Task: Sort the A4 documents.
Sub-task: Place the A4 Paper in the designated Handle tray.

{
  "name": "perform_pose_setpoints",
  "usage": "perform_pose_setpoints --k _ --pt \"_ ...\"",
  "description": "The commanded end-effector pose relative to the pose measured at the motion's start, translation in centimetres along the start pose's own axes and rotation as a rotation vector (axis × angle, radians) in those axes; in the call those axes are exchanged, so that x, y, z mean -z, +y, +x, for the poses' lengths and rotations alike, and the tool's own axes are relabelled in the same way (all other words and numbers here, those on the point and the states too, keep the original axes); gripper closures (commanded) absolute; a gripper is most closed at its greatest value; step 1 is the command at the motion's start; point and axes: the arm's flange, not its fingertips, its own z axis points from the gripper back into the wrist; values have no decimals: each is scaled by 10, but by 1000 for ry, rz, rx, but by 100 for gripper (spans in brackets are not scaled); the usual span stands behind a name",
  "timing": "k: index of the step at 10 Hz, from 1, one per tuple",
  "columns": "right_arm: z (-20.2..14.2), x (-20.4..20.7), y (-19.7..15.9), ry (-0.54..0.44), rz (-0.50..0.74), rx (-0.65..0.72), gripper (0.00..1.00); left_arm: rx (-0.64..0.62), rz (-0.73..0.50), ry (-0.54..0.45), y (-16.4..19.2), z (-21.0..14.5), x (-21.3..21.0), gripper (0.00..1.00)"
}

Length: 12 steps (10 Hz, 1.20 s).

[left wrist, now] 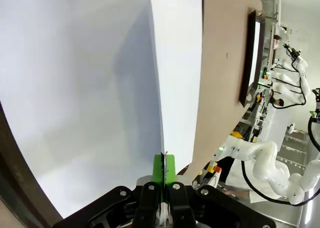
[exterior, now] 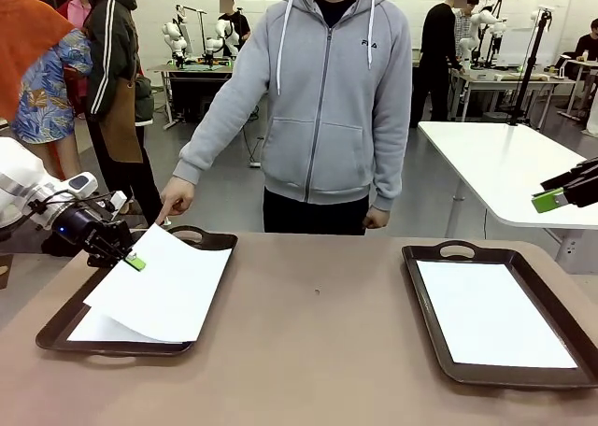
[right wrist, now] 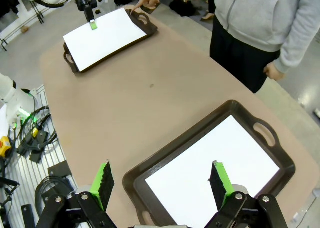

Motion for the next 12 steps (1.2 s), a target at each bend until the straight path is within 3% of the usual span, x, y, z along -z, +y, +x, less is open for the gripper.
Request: perform_pose_setpoints --k 1,9,12 --pt "-1 1 0 -5 5 -1 0 11 52 17 5 10 -9 99" --pt "-1 1 0 -5 5 -1 0 -103 253 -11 8 13 -10 99" --pt "-1 1 0 -5 5 -1 0 -112 269 -31 8 12 -9 99"
